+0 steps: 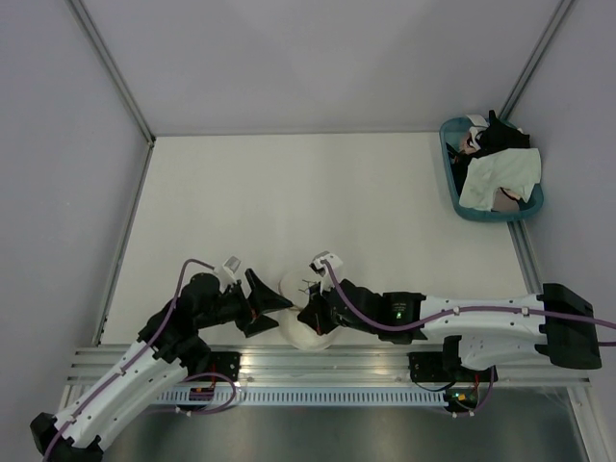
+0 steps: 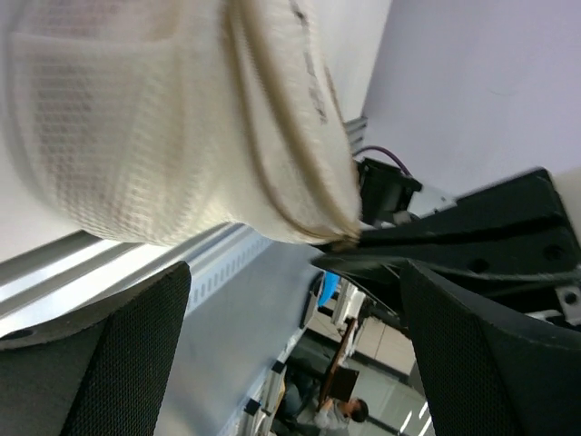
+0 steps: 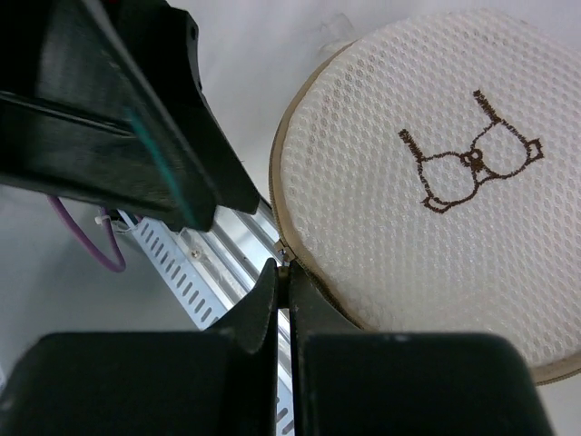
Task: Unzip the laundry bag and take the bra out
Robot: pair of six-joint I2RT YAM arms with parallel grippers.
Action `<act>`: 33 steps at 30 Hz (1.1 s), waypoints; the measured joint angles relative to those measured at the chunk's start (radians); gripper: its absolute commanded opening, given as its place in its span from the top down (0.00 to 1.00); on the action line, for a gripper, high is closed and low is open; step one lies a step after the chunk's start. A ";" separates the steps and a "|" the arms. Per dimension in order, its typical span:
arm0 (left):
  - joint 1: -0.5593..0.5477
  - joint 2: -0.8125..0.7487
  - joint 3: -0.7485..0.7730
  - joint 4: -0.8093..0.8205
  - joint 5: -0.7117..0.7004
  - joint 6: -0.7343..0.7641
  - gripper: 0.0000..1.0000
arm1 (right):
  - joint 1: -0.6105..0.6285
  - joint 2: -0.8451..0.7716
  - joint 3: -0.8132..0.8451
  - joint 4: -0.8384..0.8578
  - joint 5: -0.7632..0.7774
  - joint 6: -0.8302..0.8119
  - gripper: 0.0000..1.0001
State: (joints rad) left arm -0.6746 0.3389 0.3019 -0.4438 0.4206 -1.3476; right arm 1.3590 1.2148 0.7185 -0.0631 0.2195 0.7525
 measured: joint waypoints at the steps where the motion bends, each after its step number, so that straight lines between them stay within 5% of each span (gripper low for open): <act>1: 0.000 0.002 -0.010 -0.002 -0.008 -0.002 0.00 | 0.000 -0.005 0.000 0.000 0.005 0.000 0.99; 19: -0.002 0.222 -0.015 0.177 -0.194 -0.073 0.06 | 0.063 -0.007 0.000 0.000 -0.021 -0.039 1.00; 22: -0.005 0.253 -0.008 0.228 -0.195 -0.085 0.28 | 0.064 -0.007 0.000 -0.002 -0.019 -0.043 1.00; 26: -0.016 0.262 -0.027 0.300 -0.189 -0.105 0.75 | 0.064 -0.007 0.000 -0.007 -0.012 -0.045 0.99; 28: -0.017 0.257 -0.038 0.320 -0.187 -0.109 0.90 | 0.064 -0.007 0.000 -0.015 -0.008 -0.047 0.99; 33: -0.017 0.249 -0.051 0.343 -0.185 -0.108 0.98 | 0.064 -0.004 0.021 -0.072 0.010 -0.051 1.00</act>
State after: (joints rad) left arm -0.6918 0.5884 0.2508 -0.1009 0.2359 -1.4559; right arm 1.4231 1.2110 0.7399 -0.1352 0.2298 0.7017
